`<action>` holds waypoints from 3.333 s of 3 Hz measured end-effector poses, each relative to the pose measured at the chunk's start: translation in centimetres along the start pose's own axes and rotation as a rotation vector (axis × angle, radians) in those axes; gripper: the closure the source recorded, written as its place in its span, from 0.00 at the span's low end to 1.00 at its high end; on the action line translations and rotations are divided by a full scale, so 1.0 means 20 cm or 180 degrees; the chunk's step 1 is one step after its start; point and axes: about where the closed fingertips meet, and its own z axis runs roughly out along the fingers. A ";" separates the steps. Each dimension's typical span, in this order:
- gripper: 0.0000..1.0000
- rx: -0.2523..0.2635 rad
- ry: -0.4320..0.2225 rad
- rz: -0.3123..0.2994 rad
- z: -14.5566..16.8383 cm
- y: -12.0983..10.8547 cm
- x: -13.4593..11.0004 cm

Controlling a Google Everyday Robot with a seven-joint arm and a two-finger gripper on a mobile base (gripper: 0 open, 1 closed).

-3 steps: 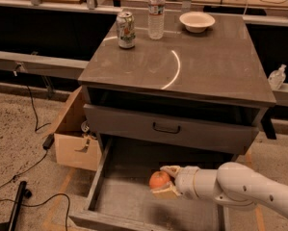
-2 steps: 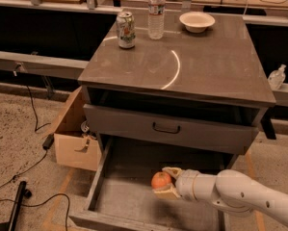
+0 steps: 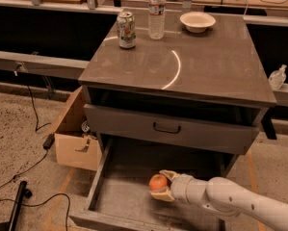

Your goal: Place orange into middle drawer

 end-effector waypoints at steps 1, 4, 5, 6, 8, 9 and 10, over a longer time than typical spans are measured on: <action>0.52 0.0013 0.0020 -0.0009 0.09 0.00 0.06; 0.00 0.0338 0.0311 0.0105 0.12 -0.02 0.20; 0.00 0.0674 0.0380 0.0211 -0.08 -0.09 0.19; 0.15 0.0985 0.0504 0.0310 -0.31 -0.14 0.21; 0.62 0.1454 0.0960 0.0439 -0.78 -0.18 0.27; 0.85 0.1485 0.0973 0.0421 -0.81 -0.19 0.25; 1.00 0.1479 0.0970 0.0419 -0.80 -0.19 0.25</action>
Offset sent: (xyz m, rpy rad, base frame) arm 0.0079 0.0183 -0.0800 -0.1079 0.0389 -0.0228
